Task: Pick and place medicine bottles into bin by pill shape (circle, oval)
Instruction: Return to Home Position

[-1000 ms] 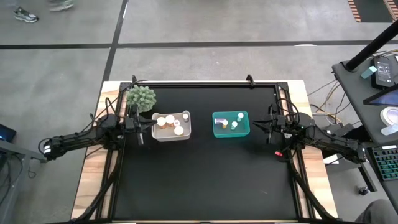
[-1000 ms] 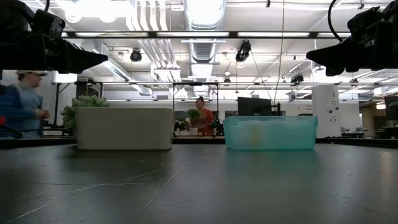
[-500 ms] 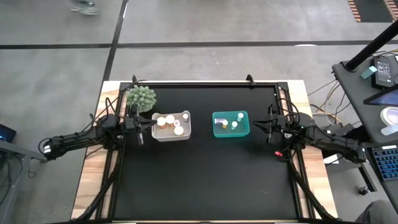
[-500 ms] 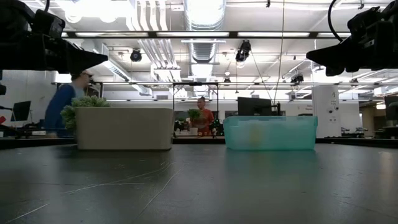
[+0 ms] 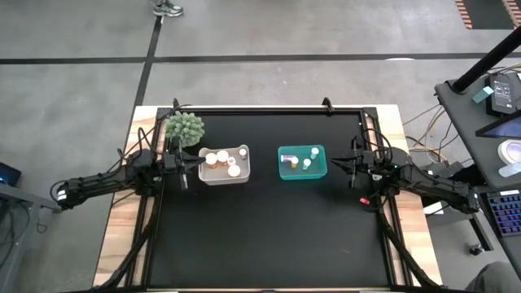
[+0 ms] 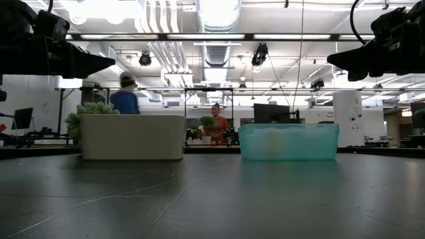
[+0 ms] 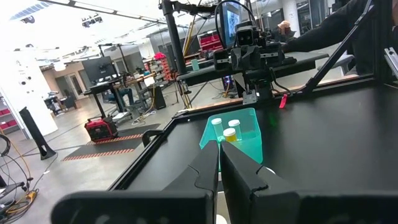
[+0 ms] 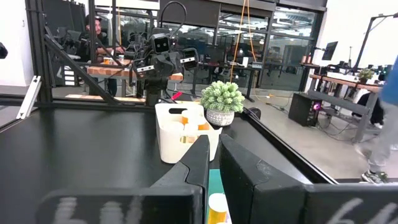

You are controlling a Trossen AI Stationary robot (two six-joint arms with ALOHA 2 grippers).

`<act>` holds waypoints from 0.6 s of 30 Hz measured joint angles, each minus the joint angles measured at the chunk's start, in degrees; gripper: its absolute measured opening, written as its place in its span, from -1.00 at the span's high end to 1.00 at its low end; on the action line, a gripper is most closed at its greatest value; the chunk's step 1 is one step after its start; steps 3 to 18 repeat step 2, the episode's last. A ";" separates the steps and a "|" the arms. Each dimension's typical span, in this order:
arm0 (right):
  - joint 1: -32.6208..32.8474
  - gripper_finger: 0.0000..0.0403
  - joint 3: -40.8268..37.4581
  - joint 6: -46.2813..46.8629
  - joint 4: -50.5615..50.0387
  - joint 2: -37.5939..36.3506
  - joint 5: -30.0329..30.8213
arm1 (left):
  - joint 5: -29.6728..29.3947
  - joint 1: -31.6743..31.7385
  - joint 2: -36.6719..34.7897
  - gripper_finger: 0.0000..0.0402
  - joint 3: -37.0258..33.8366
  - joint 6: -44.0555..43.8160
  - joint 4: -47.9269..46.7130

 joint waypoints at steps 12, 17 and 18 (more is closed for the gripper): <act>0.00 0.86 0.00 0.00 0.00 0.00 0.01 | 0.00 -0.01 0.00 1.00 0.00 0.01 0.00; 0.00 0.86 0.00 0.00 0.00 0.00 0.01 | 0.00 -0.01 0.00 1.00 0.00 0.01 0.00; 0.00 0.86 0.00 0.00 0.00 0.00 0.01 | 0.00 -0.01 0.00 1.00 0.00 0.01 0.00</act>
